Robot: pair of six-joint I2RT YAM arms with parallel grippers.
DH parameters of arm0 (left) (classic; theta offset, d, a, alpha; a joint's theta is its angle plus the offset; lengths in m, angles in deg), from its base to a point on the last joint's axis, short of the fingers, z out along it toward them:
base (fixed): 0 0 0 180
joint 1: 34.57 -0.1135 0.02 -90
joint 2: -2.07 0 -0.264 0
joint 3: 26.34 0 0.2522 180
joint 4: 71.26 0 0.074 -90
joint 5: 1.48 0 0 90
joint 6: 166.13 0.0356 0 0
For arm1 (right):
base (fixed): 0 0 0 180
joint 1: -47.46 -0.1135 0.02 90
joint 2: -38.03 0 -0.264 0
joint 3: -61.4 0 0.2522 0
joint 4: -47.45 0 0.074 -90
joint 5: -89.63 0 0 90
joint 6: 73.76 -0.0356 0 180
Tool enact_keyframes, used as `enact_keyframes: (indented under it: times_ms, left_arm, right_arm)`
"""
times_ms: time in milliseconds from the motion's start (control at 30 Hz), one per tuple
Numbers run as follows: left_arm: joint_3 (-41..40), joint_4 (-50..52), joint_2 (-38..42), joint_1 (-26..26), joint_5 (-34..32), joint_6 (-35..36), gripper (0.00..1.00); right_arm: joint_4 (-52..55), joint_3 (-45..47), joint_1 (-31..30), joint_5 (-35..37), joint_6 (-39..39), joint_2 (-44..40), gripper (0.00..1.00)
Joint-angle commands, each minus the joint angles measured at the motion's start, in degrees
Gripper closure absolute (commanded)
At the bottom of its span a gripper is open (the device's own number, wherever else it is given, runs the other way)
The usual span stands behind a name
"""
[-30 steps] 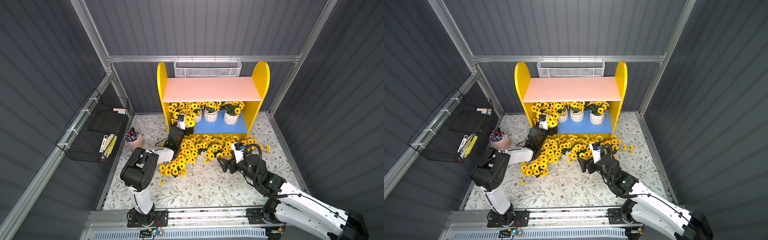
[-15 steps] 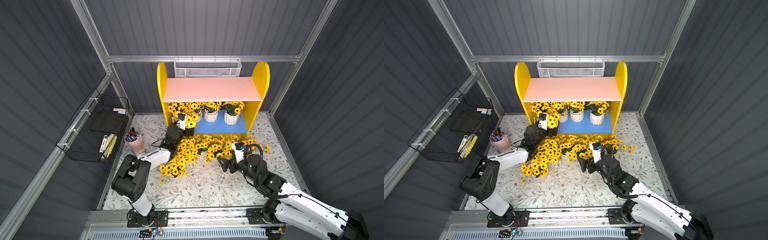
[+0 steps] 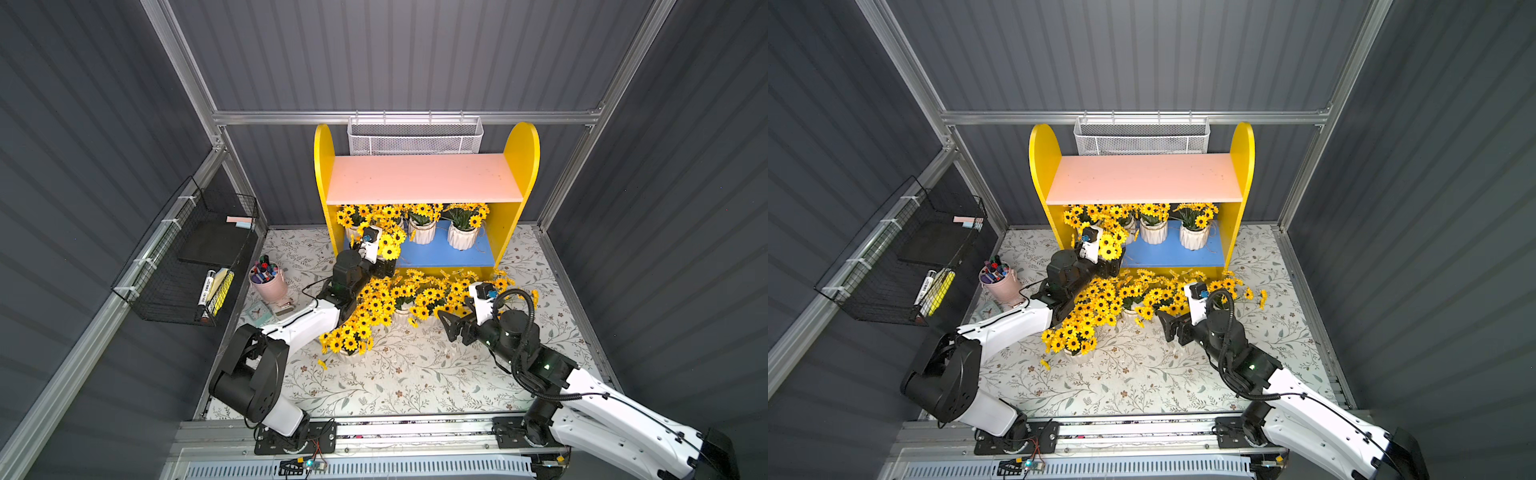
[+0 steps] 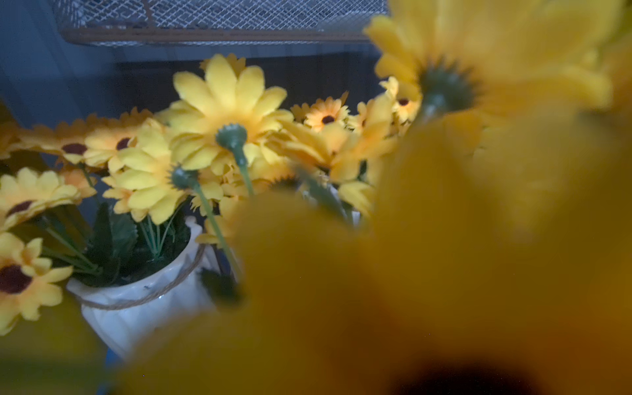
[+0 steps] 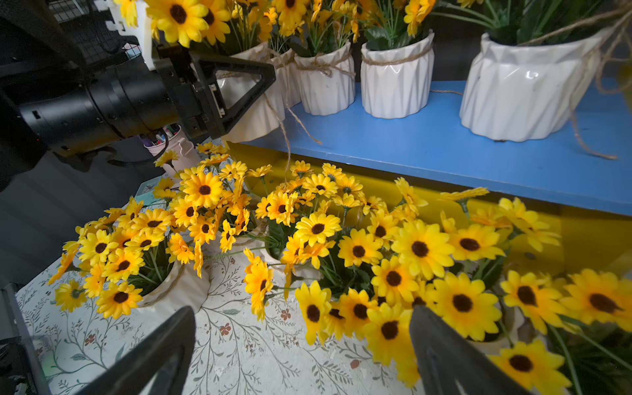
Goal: Take the sunflower pots off the shelves
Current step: Pick up the sunflower pot from the shelf.
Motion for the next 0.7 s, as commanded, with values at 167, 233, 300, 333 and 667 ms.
enact_keyframes:
  times_ms: [167,233,300,333,667]
  left_arm:
    - [-0.2,-0.4,7.4,3.4,-0.5,-0.4,1.0]
    - [-1.4,1.5,10.1,6.4,-1.3,1.3,1.0]
    - [-2.7,4.9,13.4,10.3,-3.7,3.4,1.0]
    - [-4.2,5.3,15.3,12.2,-4.8,3.9,1.0]
    - [-20.6,11.7,31.1,31.4,-16.9,-0.6,1.0]
  right_arm:
    - [0.9,0.7,1.1,3.0,-0.3,-1.7,0.01]
    - [3.0,-0.2,2.3,4.1,-1.6,-1.3,0.01]
    - [6.1,-1.8,4.3,4.3,-3.4,-0.8,0.01]
    - [7.6,-2.5,5.8,3.7,-4.3,-0.6,0.01]
    - [14.7,-6.4,15.4,-0.4,-6.7,-5.6,0.01]
